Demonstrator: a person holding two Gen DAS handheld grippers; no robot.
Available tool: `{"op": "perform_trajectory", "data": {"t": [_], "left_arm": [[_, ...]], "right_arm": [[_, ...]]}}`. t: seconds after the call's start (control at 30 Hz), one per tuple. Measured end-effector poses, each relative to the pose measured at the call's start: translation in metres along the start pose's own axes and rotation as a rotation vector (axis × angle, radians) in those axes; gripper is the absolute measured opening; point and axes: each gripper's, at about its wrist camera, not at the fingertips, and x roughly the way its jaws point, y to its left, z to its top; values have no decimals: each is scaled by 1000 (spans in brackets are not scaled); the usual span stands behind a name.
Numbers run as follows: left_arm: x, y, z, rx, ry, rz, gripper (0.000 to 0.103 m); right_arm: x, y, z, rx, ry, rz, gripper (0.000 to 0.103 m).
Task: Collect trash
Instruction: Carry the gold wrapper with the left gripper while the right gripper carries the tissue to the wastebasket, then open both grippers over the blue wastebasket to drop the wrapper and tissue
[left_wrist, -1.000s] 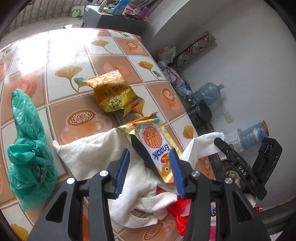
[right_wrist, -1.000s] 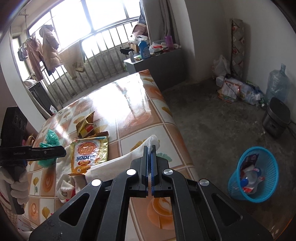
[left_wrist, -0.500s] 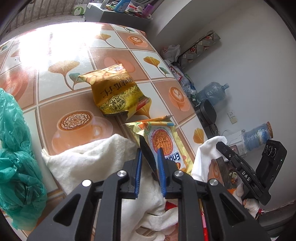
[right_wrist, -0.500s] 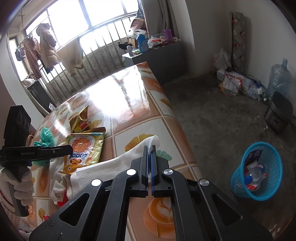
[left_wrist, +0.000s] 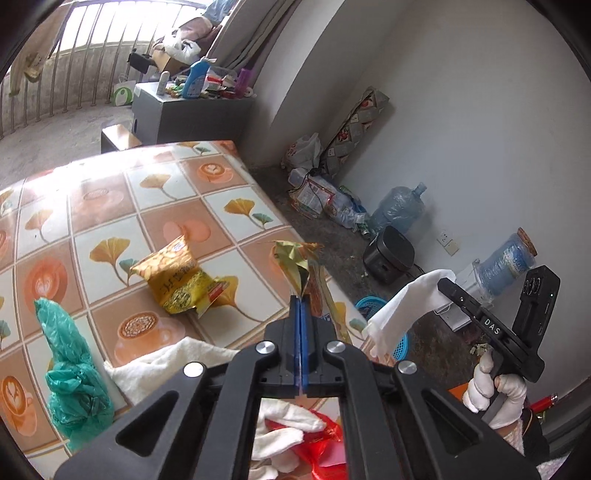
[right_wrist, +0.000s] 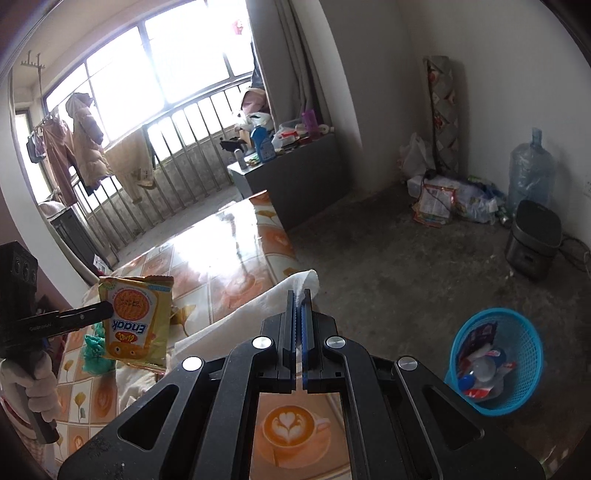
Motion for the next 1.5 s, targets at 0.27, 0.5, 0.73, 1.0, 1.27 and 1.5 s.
{"op": "perform_trajectory", "data": {"t": [0.27,0.5,0.73,1.0,1.27,1.5], "left_arm": [[64,-95,44,202,39,-119,0],[186,-178,38,335,232,-168,0],[302,-252,14,459,354,-145,0],[400,-300,-30,503,488,-147,0],[464,-309,-66,449,677,-178,33],[454,-310,-59,381,648,-257,35]], "right_arm": [[-42,-83,12,94,-108,-253,0],[-24,-153,-13,211,-40,-454,0],[8,-227,-48,365,91,-664,1],[42,-286,-87,545,181,-705,1],[56,-309,-102,680,208,-657,9],[52,-310,-100,730,157,-546,12]]}}
